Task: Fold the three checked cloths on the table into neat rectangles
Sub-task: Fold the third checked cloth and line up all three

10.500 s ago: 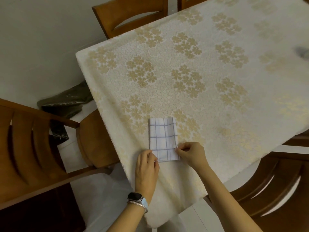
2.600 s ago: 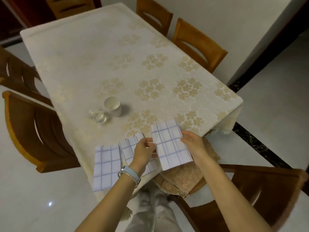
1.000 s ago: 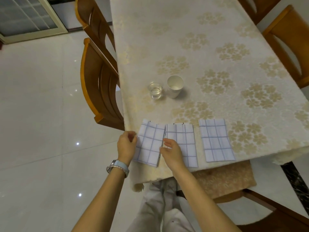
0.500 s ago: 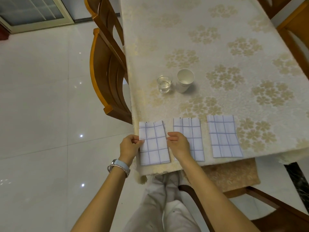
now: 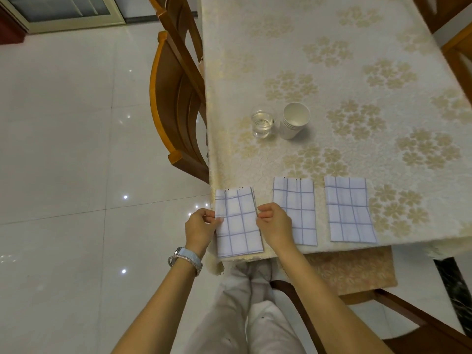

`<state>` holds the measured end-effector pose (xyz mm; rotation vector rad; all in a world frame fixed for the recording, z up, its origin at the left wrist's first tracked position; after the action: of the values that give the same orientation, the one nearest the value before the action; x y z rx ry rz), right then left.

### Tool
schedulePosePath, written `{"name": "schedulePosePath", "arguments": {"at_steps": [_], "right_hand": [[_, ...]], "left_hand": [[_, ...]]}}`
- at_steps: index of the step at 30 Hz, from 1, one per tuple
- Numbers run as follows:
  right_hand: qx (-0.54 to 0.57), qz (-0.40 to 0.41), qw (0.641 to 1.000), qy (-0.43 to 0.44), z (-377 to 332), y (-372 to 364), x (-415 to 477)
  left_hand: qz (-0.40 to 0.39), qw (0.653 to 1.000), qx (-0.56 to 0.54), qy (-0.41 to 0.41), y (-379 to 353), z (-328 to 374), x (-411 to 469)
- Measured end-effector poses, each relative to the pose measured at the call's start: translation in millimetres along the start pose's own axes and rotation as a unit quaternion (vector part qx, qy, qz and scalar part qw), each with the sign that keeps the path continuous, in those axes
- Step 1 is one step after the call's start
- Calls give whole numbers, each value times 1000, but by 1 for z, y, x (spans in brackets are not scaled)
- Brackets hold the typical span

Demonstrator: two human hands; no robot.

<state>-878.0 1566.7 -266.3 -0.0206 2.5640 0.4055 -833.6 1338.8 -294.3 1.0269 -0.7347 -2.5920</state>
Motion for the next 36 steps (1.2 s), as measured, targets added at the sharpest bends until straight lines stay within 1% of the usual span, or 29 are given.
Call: {"name": "schedulePosePath", "arguments": {"at_steps": [4,6,9,12,14,16,20,23,26,28,30,32,34,36], "right_hand": [[-12,5,1000,-3,2,2,-1],[-30,3,1000,10,0,1,-3],[-93,-2,993,76,-13,-3,-5],[-170,-36,970,172,-28,-16,-8],[-204,-57,956,202,-30,-23,-8],[-222,-58,952,203,-27,-25,-5],[-217,-38,959,176,-16,-21,3],[-210,-46,960,179,-15,-22,2],[-159,-55,970,178,-24,-13,-2],[-112,-18,975,190,-36,9,-4],[-79,50,977,191,-40,45,-2],[-63,114,978,163,-32,80,4],[-62,134,981,126,-20,101,13],[-67,124,985,98,-9,112,19]], "left_hand": [[-3,1000,14,3,-1,1,0],[1,1000,12,9,0,2,0],[29,999,12,14,8,5,2],[51,998,21,-1,13,11,7],[55,998,28,0,14,13,11],[56,998,30,4,13,13,15],[53,998,31,18,10,10,19],[62,997,30,18,11,11,16],[106,993,41,-28,20,28,3],[120,989,33,-82,22,48,-11],[84,988,12,-129,7,67,-24],[24,988,-3,-154,-20,83,-34],[-22,987,-3,-162,-48,95,-39],[-42,987,11,-158,-71,104,-40]]}}
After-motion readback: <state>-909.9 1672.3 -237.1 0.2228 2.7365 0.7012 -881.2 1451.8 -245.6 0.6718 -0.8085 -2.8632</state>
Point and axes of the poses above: each hand's wrist, its own x-axis towards the middle knuckle, its own y-axis out of the back of the hand, z = x × y, the point moved 9 cm from there along x, towards the middle knuckle, and after that the axes turned 11 degrees about x, right-handed, at the moved point
